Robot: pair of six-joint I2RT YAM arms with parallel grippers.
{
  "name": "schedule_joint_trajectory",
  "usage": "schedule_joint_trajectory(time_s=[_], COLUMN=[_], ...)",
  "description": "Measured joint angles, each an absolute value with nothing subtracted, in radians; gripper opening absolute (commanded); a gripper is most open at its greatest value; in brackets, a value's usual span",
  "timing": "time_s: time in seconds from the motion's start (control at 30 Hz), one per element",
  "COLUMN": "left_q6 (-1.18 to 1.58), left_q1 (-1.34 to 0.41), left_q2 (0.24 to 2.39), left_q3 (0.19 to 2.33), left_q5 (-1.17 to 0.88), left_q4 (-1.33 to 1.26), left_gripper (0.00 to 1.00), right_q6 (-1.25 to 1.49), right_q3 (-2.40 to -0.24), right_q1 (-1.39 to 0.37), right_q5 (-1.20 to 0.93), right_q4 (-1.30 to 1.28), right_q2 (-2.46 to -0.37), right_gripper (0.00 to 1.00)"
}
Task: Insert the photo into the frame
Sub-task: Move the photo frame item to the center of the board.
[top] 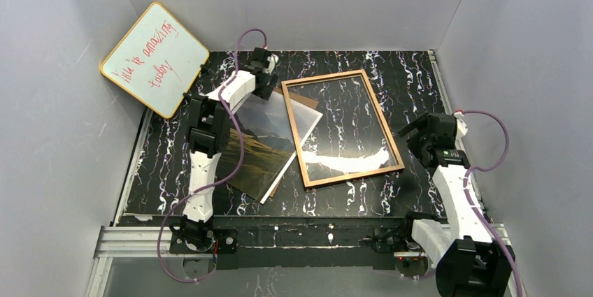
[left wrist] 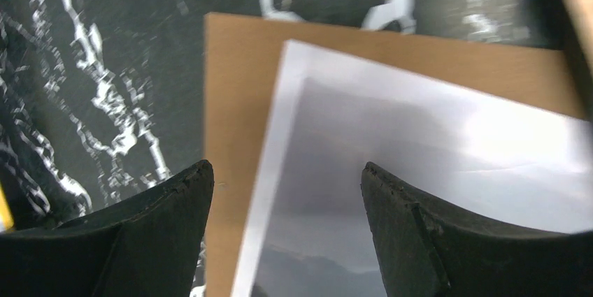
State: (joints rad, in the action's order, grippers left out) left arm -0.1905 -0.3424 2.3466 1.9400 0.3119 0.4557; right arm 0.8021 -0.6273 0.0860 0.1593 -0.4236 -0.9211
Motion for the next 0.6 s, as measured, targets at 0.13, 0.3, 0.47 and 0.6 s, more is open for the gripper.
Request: schedule_joint_trajectory(time_s=[0.13, 0.3, 0.47, 0.6], left_q6=[-0.19, -0.19, -0.189, -0.189], left_q1=[-0.283, -0.256, -0.25, -0.232], left_q2=[2.312, 2.291, 2.277, 2.262], left_q3=[1.874, 1.83, 1.803, 1.779], left_q5=[0.31, 0.306, 0.302, 0.303], left_q4=[0.413, 0.371, 0.345, 0.332], left_gripper=[0.76, 0.76, 0.76, 0.75], right_q6=[0.808, 0.773, 0.69, 0.633], right_q3=[-0.704, -0.952, -1.313, -1.572], right_q1=[-0.102, -0.498, -0.696, -0.746], right_q5=[0.166, 0.183, 0.141, 0.094], right_q4=[-0.402, -0.315, -0.25, -0.252], right_q2=[-0.974, -1.297, -1.695, -1.962], right_gripper=[0.87, 0.81, 0.69, 0.59])
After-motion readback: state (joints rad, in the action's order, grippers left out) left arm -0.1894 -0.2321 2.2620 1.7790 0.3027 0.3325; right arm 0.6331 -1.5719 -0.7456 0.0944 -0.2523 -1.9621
